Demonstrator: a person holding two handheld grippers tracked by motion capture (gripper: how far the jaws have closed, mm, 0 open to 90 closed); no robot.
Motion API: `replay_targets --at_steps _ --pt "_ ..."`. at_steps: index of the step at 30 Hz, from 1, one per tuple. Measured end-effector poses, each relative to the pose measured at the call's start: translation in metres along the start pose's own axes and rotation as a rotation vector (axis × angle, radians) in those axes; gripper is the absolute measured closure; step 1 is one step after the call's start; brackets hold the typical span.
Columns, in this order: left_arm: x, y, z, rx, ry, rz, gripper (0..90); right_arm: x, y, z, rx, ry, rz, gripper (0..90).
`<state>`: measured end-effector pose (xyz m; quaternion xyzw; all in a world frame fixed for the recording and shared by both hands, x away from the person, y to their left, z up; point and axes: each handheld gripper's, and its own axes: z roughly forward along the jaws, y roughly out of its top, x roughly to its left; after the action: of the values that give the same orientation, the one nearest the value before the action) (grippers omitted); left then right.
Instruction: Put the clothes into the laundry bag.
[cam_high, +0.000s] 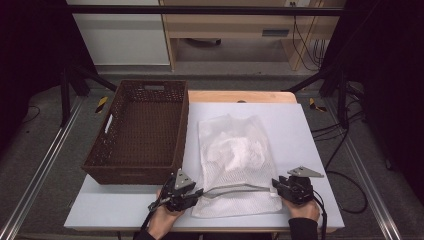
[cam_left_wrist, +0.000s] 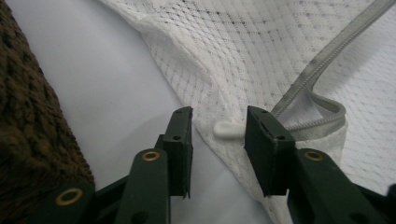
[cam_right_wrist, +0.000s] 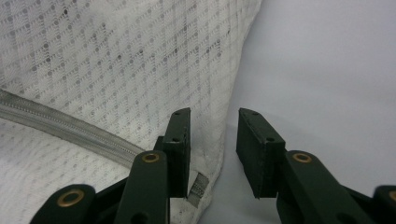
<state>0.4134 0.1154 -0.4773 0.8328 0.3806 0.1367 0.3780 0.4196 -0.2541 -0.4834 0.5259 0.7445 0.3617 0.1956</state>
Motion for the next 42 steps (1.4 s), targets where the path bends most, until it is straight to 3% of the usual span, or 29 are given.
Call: replay_targets --at_steps 8,14,17,23,26,28,32,35,38,40,42 --pt "-0.009 0.026 -0.004 -0.041 0.037 0.021 62.5 0.002 -0.001 -0.002 -0.007 -0.001 -0.014 65.4" --pt "-0.006 0.032 0.019 0.046 0.087 0.008 61.9 0.003 0.000 -0.002 -0.002 0.000 -0.027 66.6" --pt "-0.005 0.030 0.028 0.063 0.076 0.001 63.5 0.004 0.000 0.000 0.007 0.001 -0.023 67.0" --pt "-0.011 0.030 0.029 0.070 0.098 0.062 86.5 0.006 0.000 0.000 0.014 -0.019 -0.001 77.5" --pt "-0.011 0.032 0.025 0.065 0.122 0.080 88.2 0.007 0.001 -0.001 0.024 -0.014 -0.018 87.4" --pt "-0.007 0.032 0.018 0.052 0.152 0.082 88.5 0.008 0.002 -0.002 0.027 -0.016 -0.029 88.6" --pt "0.000 0.031 0.001 0.040 0.234 0.100 88.6 0.006 0.001 -0.014 -0.002 -0.034 -0.029 89.0" --pt "-0.003 0.029 0.004 0.063 0.261 0.124 88.5 0.006 -0.003 -0.022 -0.004 -0.009 -0.030 88.8" --pt "-0.003 0.028 0.012 0.077 0.258 0.119 87.6 0.012 -0.005 -0.017 0.032 -0.024 -0.055 86.0" --pt "-0.003 0.026 0.012 0.072 0.242 0.110 85.7 0.013 -0.005 -0.015 0.034 -0.037 -0.066 79.7" --pt "-0.003 0.025 0.007 0.054 0.225 0.098 79.0 0.011 -0.005 -0.017 0.011 -0.017 -0.047 74.0"
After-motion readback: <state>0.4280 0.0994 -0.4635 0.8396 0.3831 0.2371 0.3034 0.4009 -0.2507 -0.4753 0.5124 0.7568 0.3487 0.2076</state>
